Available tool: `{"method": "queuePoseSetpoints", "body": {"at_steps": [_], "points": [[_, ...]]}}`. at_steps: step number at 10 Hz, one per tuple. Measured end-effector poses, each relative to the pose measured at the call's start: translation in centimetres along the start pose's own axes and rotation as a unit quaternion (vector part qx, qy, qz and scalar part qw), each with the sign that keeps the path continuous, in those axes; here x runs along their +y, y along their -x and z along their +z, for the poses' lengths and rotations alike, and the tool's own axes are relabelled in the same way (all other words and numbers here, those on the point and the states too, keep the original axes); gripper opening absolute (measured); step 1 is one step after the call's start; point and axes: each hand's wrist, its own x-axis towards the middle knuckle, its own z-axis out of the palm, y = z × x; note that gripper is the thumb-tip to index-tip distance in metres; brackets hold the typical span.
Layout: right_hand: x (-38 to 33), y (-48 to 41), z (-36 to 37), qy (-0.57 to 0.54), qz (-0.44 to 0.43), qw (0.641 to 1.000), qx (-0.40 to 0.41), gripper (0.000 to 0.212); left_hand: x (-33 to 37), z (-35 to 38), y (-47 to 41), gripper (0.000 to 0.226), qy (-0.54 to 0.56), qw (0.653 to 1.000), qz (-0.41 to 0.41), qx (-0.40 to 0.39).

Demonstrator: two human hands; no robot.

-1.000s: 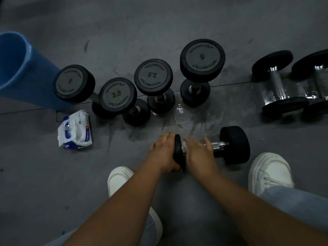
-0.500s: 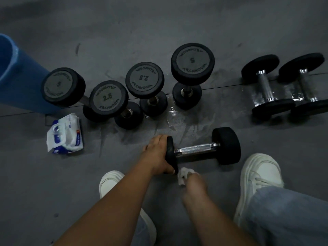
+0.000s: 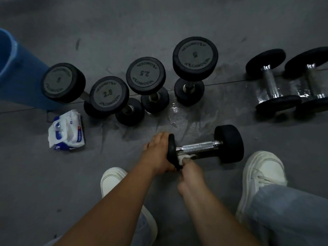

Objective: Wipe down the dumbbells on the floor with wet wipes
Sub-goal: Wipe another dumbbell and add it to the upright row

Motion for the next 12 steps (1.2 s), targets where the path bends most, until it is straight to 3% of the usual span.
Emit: {"method": "queuePoseSetpoints", "body": {"at_steps": [1,2,3,4,5,6,7,8,9,10,12], "points": [[-1.8,0.8,-0.6,0.143,-0.044,0.989,-0.006,0.032,0.1,0.0,0.1,0.117,0.001,1.000,-0.011,-0.001],[-3.0,0.9,-0.6,0.381,-0.252,0.890,-0.010,0.020,-0.1,0.2,0.0,0.118,0.004,1.000,-0.012,0.001],[-2.8,0.2,-0.9,0.516,-0.474,0.712,0.045,0.017,-0.1,0.1,0.0,0.115,0.003,1.000,-0.004,0.000],[-1.3,-1.4,-2.4,0.627,-0.569,0.531,0.046,0.039,0.0,0.1,0.2,0.113,0.015,1.000,-0.005,0.000],[-0.2,-1.9,-4.3,0.640,-0.572,0.513,0.029,0.040,-0.1,0.3,0.1,0.116,0.014,1.000,-0.007,-0.002],[-1.3,-2.8,-3.6,0.627,-0.573,0.526,0.046,0.040,-0.1,0.0,-0.1,0.118,0.008,1.000,-0.014,-0.012],[-1.0,-2.5,-3.7,0.601,-0.574,0.556,0.011,0.038,-0.3,0.1,-0.2,0.118,0.014,1.000,-0.009,-0.012],[0.8,0.3,-5.0,0.416,-0.476,0.775,-0.003,0.019,-0.3,0.0,-0.2,0.120,0.007,1.000,-0.005,-0.007],[1.7,-1.0,-3.4,-0.064,-0.048,0.997,0.010,0.025,-0.3,0.0,-0.3,0.124,-0.004,1.000,-0.012,-0.008],[0.6,-3.5,-1.2,-0.180,0.087,0.979,-0.047,0.022,-0.4,0.9,0.1,0.123,0.005,1.000,-0.014,0.007],[0.0,-3.8,-2.0,-0.182,0.060,0.972,-0.139,0.026,-0.5,1.2,-0.1,0.123,0.014,1.000,-0.012,0.013]]}}
